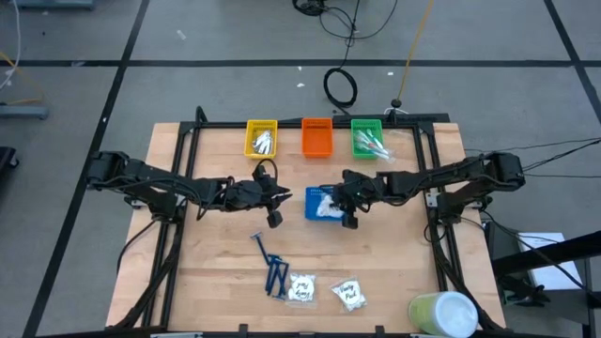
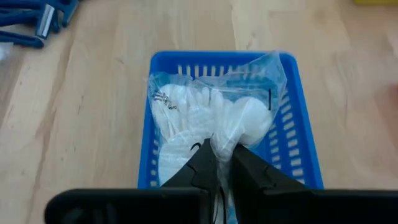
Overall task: Pick & Place Travel size toiletries
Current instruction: Put the white cotton pack into the blue basket
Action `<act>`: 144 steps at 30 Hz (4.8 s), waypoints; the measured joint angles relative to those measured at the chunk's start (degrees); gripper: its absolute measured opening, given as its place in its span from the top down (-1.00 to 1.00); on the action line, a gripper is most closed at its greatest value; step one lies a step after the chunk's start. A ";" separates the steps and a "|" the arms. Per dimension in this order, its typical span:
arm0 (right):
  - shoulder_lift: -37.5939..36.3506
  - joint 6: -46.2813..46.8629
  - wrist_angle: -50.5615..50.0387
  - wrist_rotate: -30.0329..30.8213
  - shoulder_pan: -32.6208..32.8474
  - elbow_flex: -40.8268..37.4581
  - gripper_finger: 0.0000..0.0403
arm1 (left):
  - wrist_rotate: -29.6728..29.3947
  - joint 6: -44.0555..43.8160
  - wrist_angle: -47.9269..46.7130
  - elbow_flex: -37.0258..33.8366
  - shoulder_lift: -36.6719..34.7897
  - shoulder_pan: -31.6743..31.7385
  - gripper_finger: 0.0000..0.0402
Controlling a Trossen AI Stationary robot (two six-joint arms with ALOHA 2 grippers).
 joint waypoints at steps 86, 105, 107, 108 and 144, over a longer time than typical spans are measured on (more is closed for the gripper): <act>8.56 29.80 5.81 4.52 42.64 0.02 0.65 | -0.04 -4.95 -0.79 0.04 0.02 0.63 0.68; 2.14 25.48 7.34 4.69 39.53 -0.31 0.40 | -0.07 -4.07 -3.93 0.04 0.04 0.63 0.68; 3.22 25.50 8.43 4.69 39.52 -0.81 0.22 | -0.05 -4.08 -3.91 0.04 0.04 0.63 0.68; 3.81 25.53 8.81 4.54 39.56 -1.03 0.15 | -0.07 -4.07 -3.91 0.04 0.04 0.63 0.68; 11.61 23.92 15.06 -0.03 41.84 -3.74 0.88 | -0.04 -6.45 -4.61 0.04 0.04 0.63 0.68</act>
